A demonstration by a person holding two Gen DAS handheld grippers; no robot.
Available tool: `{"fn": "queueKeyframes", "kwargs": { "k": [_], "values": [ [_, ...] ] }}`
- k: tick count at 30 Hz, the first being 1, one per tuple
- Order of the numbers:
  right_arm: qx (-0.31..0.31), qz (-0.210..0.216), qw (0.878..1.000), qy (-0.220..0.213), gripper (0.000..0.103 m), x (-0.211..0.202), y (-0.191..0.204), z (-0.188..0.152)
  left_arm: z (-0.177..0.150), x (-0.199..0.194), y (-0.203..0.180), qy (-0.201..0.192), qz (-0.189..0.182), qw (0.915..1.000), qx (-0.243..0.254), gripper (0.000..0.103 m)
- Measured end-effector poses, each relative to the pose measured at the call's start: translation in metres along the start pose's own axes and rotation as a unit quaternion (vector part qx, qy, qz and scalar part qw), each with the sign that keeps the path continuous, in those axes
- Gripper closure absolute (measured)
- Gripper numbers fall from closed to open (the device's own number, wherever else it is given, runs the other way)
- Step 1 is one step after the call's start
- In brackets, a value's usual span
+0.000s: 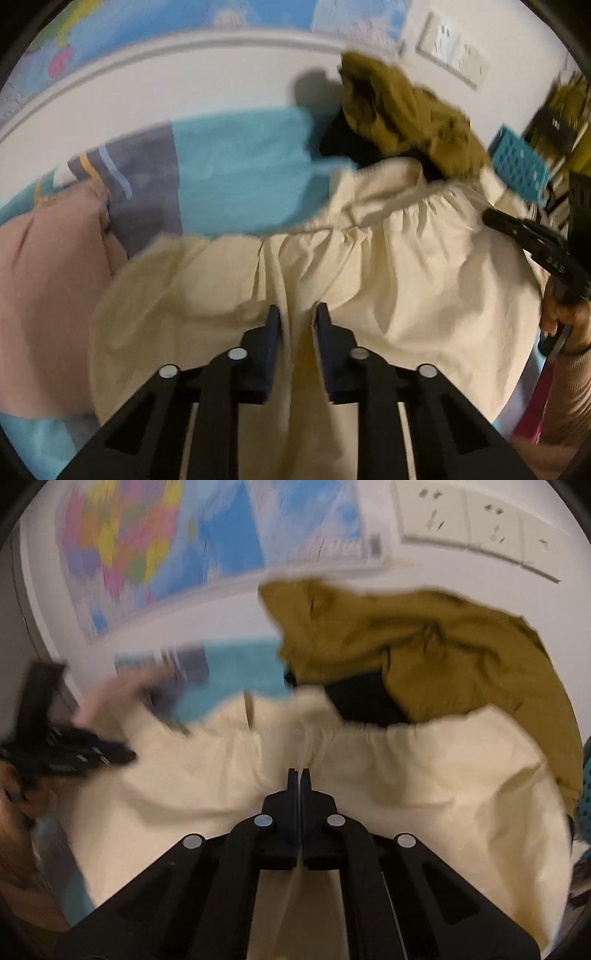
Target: Fold large clothes
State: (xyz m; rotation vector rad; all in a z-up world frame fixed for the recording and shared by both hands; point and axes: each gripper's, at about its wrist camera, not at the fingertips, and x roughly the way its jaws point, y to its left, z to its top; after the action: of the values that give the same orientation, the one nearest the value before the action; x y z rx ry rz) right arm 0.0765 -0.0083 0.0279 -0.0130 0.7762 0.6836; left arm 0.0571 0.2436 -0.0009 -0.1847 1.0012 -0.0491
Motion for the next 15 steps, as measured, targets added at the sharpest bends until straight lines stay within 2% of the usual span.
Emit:
{"fn": "queueKeyframes", "kwargs": {
  "k": [2, 4, 5, 6, 9, 11, 15],
  "values": [
    [-0.007, -0.007, 0.999, -0.053, 0.102, -0.014, 0.004, 0.014, 0.011, -0.01, -0.001, -0.025, 0.002, 0.9997, -0.005, 0.092],
    [-0.001, -0.009, 0.998, -0.063, 0.102, -0.01, 0.001, 0.018, 0.018, -0.018, -0.002, -0.054, 0.001, 0.9985, -0.008, 0.093],
    [0.002, -0.015, 0.999, -0.048, 0.102, 0.002, -0.002, 0.019, 0.02, -0.017, -0.002, -0.056, 0.004, 0.9984, -0.006, 0.092],
    [0.011, -0.023, 1.0, -0.008, 0.102, 0.025, -0.009, 0.014, 0.021, -0.012, -0.001, -0.051, 0.012, 0.9986, -0.004, 0.091],
    [0.021, -0.025, 0.998, 0.061, 0.1, 0.063, -0.02, -0.003, 0.018, 0.025, 0.006, 0.008, 0.019, 0.9997, -0.012, 0.077],
    [0.026, -0.024, 0.998, 0.058, 0.097, 0.061, -0.022, -0.01, 0.014, 0.031, 0.008, 0.0, 0.013, 0.9998, -0.012, 0.074],
    [0.032, -0.004, 0.999, 0.026, 0.075, 0.022, -0.025, -0.012, 0.004, 0.019, 0.009, -0.021, 0.006, 0.9997, -0.009, 0.062]
  ]
}}
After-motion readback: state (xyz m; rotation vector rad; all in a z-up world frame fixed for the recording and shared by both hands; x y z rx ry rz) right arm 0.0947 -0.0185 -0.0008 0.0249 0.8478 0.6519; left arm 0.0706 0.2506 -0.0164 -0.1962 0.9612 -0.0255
